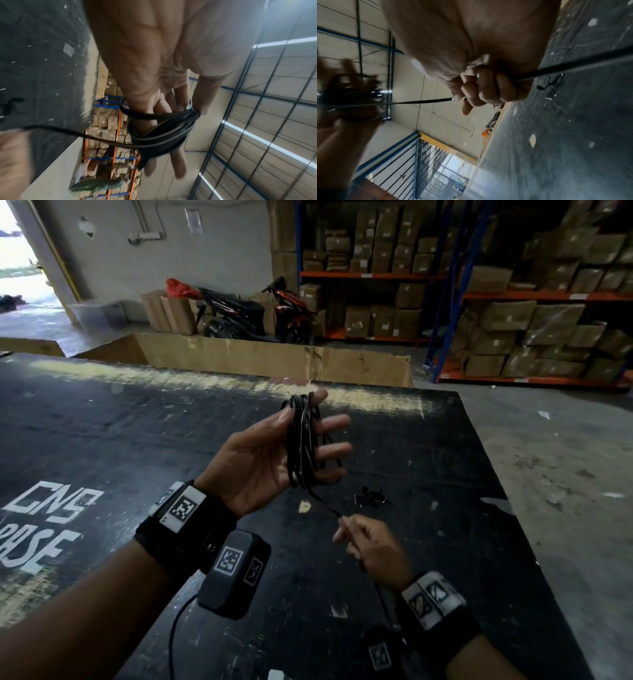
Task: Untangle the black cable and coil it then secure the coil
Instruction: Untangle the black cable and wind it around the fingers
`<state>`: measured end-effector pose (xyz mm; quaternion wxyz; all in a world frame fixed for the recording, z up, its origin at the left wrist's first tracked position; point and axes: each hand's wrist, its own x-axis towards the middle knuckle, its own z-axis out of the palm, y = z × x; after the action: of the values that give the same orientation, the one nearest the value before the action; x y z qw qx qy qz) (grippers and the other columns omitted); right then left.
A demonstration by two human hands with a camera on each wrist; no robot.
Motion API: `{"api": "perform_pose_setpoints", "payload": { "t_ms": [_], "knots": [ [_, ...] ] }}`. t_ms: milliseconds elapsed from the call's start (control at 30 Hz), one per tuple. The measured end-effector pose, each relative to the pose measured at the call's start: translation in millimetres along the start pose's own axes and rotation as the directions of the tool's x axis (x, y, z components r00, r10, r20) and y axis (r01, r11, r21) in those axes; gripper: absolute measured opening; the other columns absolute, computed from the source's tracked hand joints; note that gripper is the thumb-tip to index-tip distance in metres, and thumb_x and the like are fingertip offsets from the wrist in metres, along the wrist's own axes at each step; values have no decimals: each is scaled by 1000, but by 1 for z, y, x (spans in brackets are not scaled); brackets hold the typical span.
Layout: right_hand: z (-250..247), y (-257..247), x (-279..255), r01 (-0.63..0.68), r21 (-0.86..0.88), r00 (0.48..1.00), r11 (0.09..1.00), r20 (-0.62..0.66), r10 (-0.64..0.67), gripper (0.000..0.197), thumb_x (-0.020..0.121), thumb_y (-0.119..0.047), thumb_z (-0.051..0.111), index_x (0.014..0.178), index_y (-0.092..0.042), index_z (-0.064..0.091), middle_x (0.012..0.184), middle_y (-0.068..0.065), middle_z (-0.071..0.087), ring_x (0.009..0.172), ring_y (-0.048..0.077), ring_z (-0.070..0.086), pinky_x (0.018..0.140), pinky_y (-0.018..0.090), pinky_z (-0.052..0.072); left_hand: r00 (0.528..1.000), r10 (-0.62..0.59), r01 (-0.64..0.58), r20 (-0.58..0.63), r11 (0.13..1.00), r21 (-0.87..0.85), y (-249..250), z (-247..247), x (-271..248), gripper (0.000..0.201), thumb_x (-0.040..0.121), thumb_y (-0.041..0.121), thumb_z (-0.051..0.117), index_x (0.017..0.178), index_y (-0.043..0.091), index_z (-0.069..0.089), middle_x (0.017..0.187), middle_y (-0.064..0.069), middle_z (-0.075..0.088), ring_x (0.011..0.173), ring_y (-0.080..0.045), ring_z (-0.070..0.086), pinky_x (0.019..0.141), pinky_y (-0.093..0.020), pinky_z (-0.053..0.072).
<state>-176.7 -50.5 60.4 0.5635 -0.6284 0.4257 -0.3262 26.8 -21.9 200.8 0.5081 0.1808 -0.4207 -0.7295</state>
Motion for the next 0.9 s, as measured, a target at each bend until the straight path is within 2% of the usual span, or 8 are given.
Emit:
{"api": "perform_pose_setpoints", "payload": {
  "t_ms": [167,300,367,433,500,667,800,900],
  "knots": [
    [-36,-33,33,107,-149,979,983,-159,-130,39,100,-24,57,62,-18,57,43,-9,50,38,-2,42,45,13,31,956,-218,219,198,976,18,-25,0,-20,60,104,18,54,159,8,31,133,-27,66,111,-42,72,103,-65,48],
    [-53,-80,44,239,-287,948,928,-139,-287,34,94,-34,68,64,-17,68,58,12,65,56,14,49,57,29,38,921,-365,347,133,927,139,-54,-9,-34,53,103,18,57,154,11,44,129,-25,70,111,-45,72,104,-64,46],
    [-54,-102,40,271,-345,944,899,-88,-318,35,92,-37,69,63,-18,69,47,-3,59,47,5,44,52,24,35,919,-389,375,55,911,173,-61,-13,-36,51,101,19,59,151,15,50,129,-25,70,110,-45,72,104,-64,46],
    [-51,-121,30,307,-381,936,872,-42,-349,35,92,-37,70,61,-21,68,41,-9,50,41,2,37,47,18,31,930,-367,367,-37,911,187,-62,-17,-36,47,100,18,58,147,16,55,129,-26,70,109,-47,72,103,-63,48],
    [-44,-133,17,356,-386,922,851,0,-386,34,93,-35,69,63,-19,69,48,-4,57,44,2,41,49,20,35,938,-321,342,-129,920,194,-62,-21,-34,43,101,15,54,144,15,58,130,-29,68,109,-50,71,101,-63,51],
    [-18,-131,-19,366,-244,930,898,78,-358,30,103,-13,53,86,2,73,48,-14,56,44,-8,50,50,4,39,933,-147,215,-327,960,181,-57,-27,-24,37,104,17,48,137,8,63,124,-24,73,108,-46,72,97,-62,53],
    [4,-90,-34,304,-77,950,949,93,-297,31,106,-12,44,93,0,70,48,-15,49,44,0,42,51,13,32,912,-22,46,-410,998,49,-42,-30,-13,39,107,20,40,141,9,55,122,-17,75,103,-35,77,85,-52,63],
    [14,-60,-40,182,102,972,978,131,-194,32,107,-13,41,99,5,67,49,-5,39,41,3,33,44,15,27,926,15,-44,-376,997,-68,-32,-29,-8,44,103,23,42,143,10,53,131,-16,72,115,-36,72,93,-56,59]
  ]
}}
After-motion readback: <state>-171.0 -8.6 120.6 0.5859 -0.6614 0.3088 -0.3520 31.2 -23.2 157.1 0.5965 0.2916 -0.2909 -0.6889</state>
